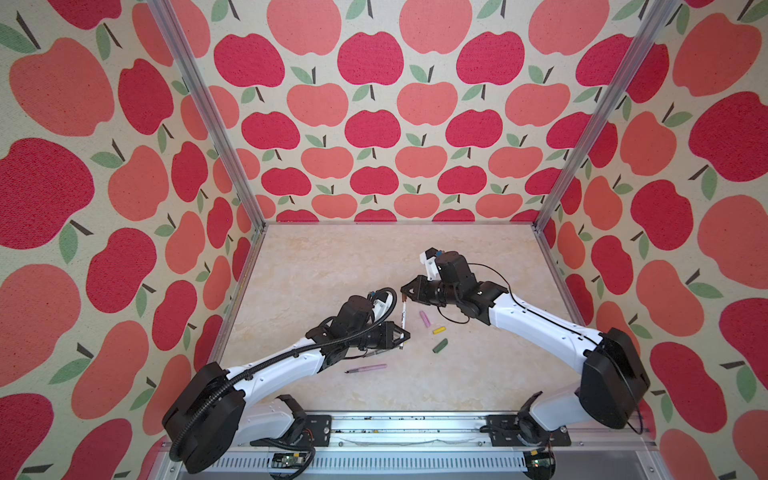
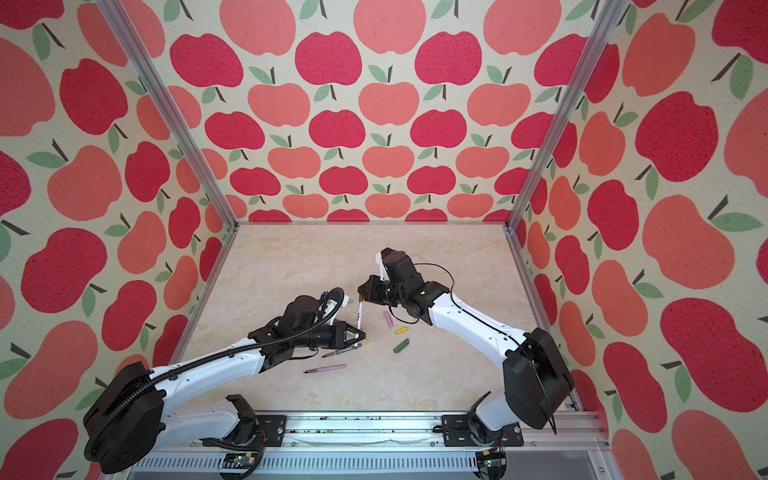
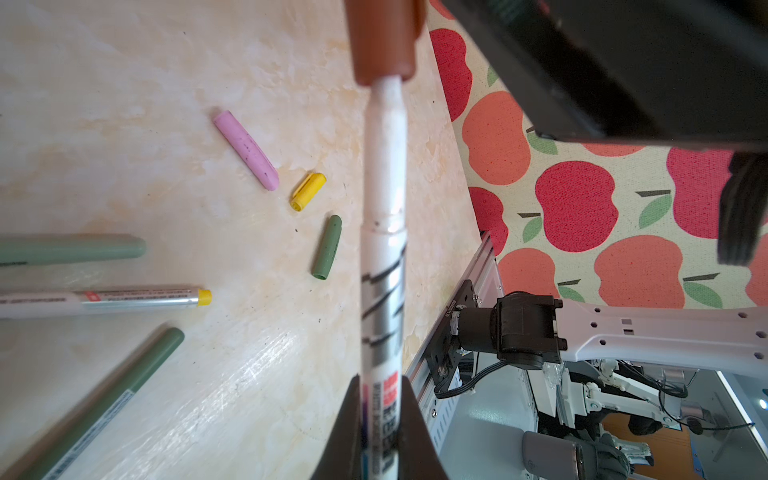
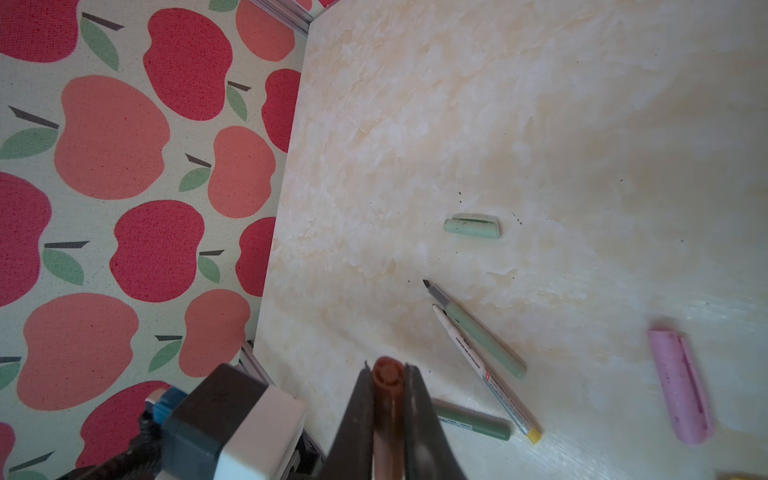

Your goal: Insert the pens into the pen caps

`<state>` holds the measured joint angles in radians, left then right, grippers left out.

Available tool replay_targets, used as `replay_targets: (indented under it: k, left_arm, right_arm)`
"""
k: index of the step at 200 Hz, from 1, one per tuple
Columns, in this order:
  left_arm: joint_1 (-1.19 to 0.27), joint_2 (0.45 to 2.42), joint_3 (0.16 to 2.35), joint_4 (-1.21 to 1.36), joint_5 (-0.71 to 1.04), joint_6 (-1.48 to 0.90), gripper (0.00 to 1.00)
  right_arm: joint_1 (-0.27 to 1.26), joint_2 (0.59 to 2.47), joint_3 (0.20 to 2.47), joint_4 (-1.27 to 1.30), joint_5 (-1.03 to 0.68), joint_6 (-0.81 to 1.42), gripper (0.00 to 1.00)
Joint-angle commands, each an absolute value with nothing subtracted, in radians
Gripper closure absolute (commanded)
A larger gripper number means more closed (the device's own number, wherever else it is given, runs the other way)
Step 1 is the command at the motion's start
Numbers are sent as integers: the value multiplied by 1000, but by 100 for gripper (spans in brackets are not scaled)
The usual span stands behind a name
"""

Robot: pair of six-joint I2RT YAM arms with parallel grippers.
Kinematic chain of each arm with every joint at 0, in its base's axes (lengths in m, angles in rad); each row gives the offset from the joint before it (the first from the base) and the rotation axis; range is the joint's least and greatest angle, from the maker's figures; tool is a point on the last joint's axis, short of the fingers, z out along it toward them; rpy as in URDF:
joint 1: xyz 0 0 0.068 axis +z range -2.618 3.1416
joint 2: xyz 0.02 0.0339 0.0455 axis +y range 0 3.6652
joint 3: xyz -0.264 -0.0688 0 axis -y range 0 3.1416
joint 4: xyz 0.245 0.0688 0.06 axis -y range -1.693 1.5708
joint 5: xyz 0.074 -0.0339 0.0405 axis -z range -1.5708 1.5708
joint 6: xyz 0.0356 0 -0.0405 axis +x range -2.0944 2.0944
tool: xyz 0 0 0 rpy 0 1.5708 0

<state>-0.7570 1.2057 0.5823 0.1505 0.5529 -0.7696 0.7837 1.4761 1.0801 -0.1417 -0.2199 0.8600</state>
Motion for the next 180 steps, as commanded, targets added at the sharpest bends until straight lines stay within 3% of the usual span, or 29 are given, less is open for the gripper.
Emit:
replay_targets:
  k: [1, 104, 180]
  left_arm:
    - [-762, 1179, 586, 159, 530, -773, 100]
    - [-763, 1166, 575, 158, 513, -775, 100]
    - [-762, 1111, 558, 208, 400, -758, 100]
  right_arm:
    - [794, 1474, 1060, -133, -223, 876, 100]
    - [807, 1437, 1054, -141, -210, 885, 100]
    - [859, 1410, 1002, -124, -191, 914, 100]
